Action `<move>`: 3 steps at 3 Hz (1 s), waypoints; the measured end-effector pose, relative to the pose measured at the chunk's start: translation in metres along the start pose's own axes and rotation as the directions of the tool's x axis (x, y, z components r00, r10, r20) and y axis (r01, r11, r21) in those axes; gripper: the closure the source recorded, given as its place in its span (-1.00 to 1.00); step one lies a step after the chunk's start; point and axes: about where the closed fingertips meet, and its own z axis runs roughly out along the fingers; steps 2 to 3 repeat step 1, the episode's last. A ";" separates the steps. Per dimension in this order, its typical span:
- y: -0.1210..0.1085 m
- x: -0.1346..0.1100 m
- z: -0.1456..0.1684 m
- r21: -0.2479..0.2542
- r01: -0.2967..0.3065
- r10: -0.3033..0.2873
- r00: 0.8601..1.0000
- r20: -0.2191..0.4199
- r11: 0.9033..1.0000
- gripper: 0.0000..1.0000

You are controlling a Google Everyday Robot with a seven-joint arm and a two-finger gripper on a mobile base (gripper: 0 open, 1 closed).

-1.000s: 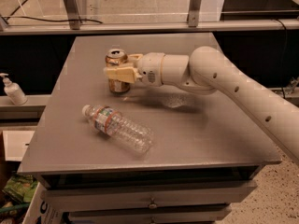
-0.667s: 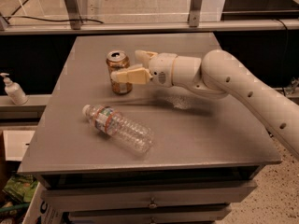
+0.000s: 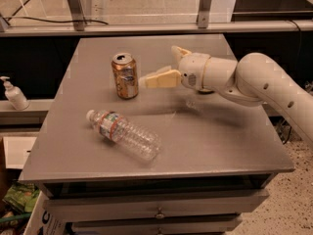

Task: Place orange can upright

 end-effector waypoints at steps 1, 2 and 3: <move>0.000 0.000 0.000 0.000 0.000 0.000 1.000 0.000 1.000 -1.00; 0.000 0.000 0.000 0.000 0.000 0.000 1.000 0.000 1.000 -1.00; 0.000 0.000 0.000 0.000 0.000 0.000 1.000 0.000 1.000 -1.00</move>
Offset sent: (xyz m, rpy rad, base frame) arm 0.0000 0.0000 0.0000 0.0000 0.0000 0.0000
